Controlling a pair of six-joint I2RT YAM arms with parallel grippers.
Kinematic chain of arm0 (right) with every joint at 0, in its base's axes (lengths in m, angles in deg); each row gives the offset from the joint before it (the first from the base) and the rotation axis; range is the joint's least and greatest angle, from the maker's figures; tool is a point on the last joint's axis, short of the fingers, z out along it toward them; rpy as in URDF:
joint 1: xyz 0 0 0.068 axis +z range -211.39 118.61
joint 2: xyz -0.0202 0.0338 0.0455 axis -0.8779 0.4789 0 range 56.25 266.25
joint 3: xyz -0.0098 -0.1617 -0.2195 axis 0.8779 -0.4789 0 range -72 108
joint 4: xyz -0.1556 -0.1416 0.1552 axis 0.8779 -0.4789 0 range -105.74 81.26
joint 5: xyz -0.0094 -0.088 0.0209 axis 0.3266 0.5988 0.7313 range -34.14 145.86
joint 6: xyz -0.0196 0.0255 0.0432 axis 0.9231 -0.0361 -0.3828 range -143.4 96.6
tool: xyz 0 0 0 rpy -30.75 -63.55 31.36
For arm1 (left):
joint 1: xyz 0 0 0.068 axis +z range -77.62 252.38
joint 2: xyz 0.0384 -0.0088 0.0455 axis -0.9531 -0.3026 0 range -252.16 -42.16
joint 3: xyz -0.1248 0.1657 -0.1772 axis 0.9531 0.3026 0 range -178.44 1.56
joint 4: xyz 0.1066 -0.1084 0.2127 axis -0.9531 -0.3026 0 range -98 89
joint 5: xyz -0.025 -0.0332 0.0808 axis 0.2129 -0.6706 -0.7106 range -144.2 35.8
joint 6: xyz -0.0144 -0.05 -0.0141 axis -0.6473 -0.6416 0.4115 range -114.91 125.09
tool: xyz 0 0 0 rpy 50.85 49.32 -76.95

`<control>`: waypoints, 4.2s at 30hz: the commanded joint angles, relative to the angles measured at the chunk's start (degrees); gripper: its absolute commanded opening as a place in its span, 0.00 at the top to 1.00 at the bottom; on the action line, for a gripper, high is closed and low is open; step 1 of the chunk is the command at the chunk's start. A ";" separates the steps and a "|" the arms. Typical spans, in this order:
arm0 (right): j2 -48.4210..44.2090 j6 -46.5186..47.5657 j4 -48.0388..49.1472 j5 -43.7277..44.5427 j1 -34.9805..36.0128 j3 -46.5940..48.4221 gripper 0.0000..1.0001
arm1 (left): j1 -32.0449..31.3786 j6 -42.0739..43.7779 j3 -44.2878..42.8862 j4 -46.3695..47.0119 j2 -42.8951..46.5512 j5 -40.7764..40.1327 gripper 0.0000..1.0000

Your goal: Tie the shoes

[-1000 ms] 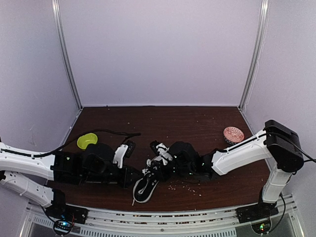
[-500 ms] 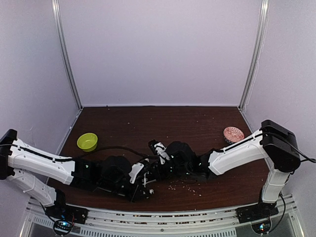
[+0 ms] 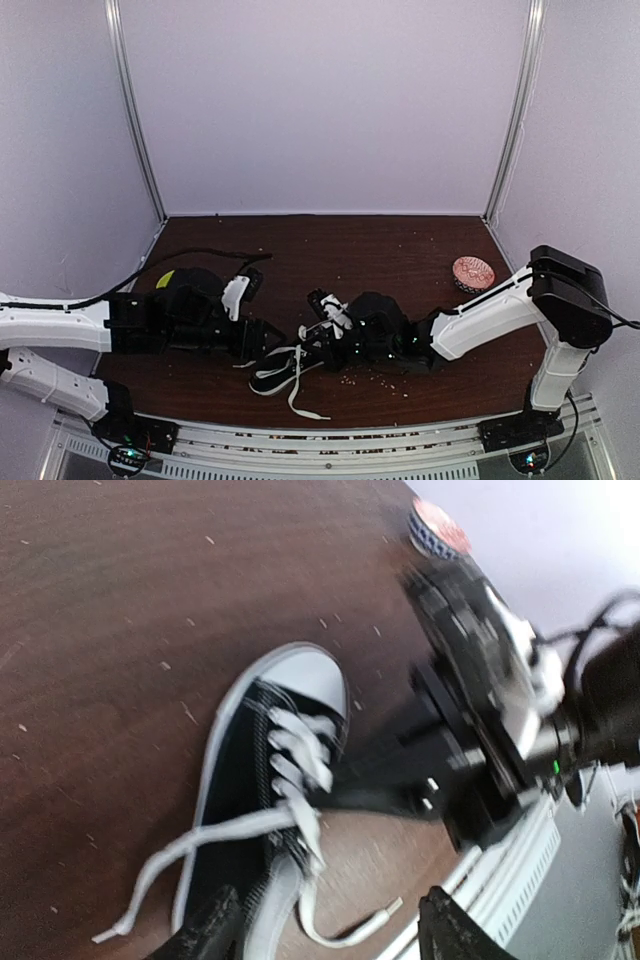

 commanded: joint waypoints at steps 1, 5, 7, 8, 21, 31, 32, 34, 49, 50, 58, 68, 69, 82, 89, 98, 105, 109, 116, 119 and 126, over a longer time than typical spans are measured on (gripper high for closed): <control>-2.35 1.31 3.94 -1.64 -0.43 -1.80 1.00 | 3.54 2.61 -0.83 5.10 -1.94 -0.47 0.36; -2.47 1.58 4.42 -2.10 -0.32 -2.13 1.00 | 5.59 3.31 -3.70 8.21 -7.40 2.56 0.36; -2.40 1.61 4.42 -2.12 -0.40 -2.11 1.00 | 6.51 3.26 -5.01 9.55 -10.26 4.21 0.36; -2.27 1.58 4.39 -2.13 -0.39 -2.17 1.00 | 6.89 3.31 -5.74 10.02 -11.51 5.03 0.36; -2.35 2.09 4.19 -1.30 -0.30 -2.14 1.00 | 7.96 2.17 -10.72 10.40 -21.25 8.54 0.54; -3.84 1.78 0.82 -0.24 -0.26 -1.41 0.90 | 7.96 0.28 -8.97 11.50 -21.97 8.44 1.00; -4.60 1.18 -0.59 0.59 -0.12 -1.44 0.79 | 8.04 0.26 -8.60 11.40 -21.51 7.87 1.00; -6.53 -0.25 -4.20 2.86 0.94 -1.80 0.57 | 8.30 0.18 -8.10 11.21 -20.92 7.64 1.00; 2.09 -19.69 -4.89 8.73 9.48 0.52 0.60 | 8.97 2.20 -9.35 9.52 -20.41 9.14 1.00; 2.64 -19.93 -4.77 8.88 9.55 0.62 0.60 | 9.01 2.37 -9.54 9.34 -20.45 9.36 1.00; 6.76 -19.51 -3.20 7.95 9.63 2.57 0.67 | 9.28 2.97 -10.91 8.74 -21.45 10.45 1.00; 9.00 -18.98 -0.39 5.60 9.70 3.62 0.85 | 9.43 3.16 -10.81 8.13 -21.11 9.93 1.00; 8.95 -19.09 -0.28 5.71 9.70 3.44 0.91 | 9.49 3.07 -10.56 8.19 -21.00 9.91 1.00; 4.18 -22.98 2.49 9.77 4.81 -4.92 1.00 | 9.63 3.00 -7.07 12.36 -19.11 13.24 1.00; 1.07 -21.69 0.68 11.53 2.66 -6.72 1.00 | 9.63 2.16 -6.97 14.35 -19.33 13.77 1.00; 3.76 -20.64 -1.30 8.77 0.26 -3.17 1.00 | 9.63 0.93 -7.23 17.19 -21.86 14.49 1.00; 3.76 -19.19 -1.99 7.53 -0.78 -1.24 1.00 | 9.63 0.43 -7.65 17.99 -22.57 14.48 1.00; -0.07 -16.54 -6.48 7.12 -0.43 -1.10 1.00 | 9.63 1.41 -8.00 16.52 -22.23 13.87 1.00; -5.25 -12.01 -14.83 4.75 3.71 -0.11 1.00 | 9.63 2.26 -8.46 14.45 -22.01 13.58 1.00; -4.38 -12.15 -15.56 3.01 5.42 1.36 1.00 | 9.67 2.28 -8.33 14.57 -21.76 13.49 1.00; -1.92 -14.12 -14.37 3.74 5.74 2.90 1.00 | 9.63 3.27 -5.67 17.10 -20.17 15.38 1.00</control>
